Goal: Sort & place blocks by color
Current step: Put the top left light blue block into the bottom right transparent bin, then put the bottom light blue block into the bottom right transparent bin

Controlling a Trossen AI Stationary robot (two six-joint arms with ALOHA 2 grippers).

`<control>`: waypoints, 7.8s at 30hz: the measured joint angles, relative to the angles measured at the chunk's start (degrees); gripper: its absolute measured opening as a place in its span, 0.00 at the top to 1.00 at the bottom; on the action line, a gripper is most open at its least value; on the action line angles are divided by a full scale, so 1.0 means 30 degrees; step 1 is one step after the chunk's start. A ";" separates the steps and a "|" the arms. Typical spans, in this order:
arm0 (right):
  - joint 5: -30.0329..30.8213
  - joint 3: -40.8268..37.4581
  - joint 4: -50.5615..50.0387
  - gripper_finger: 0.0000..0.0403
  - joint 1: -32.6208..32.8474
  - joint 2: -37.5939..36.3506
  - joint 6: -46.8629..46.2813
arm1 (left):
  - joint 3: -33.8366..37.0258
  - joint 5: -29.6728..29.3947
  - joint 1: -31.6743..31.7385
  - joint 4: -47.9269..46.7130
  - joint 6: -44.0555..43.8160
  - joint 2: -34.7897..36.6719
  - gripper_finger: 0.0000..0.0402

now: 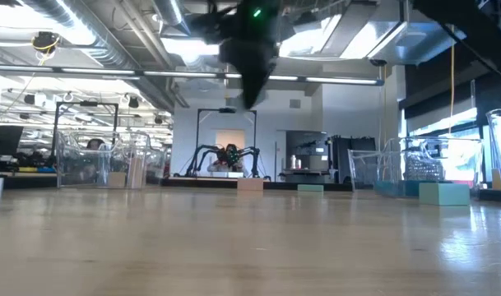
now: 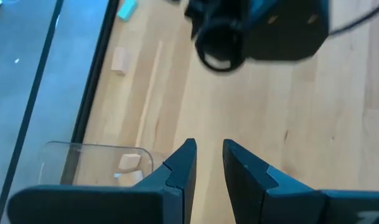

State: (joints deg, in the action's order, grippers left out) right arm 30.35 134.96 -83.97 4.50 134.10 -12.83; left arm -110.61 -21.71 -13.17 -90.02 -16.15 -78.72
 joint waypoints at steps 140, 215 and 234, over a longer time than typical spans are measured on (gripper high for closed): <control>-0.9682 -2.2179 0.3547 0.54 -0.4064 -1.4411 -0.8257 | 1.0491 0.0918 -0.3934 1.2305 0.2376 0.0160 0.82; -1.3679 -2.6163 1.6088 0.54 -0.4042 -1.3191 -0.4289 | 1.0499 0.0998 -0.3577 1.2145 0.2442 0.0160 0.82; -1.0080 -2.5114 1.2999 0.54 -0.3414 -1.3264 0.7505 | 1.0499 0.1137 -0.3585 1.2057 0.2431 0.0160 0.82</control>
State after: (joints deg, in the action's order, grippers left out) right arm 0.11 59.61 -44.97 -5.75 94.31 9.68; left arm -79.11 -18.31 -23.92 -53.85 -8.85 -78.24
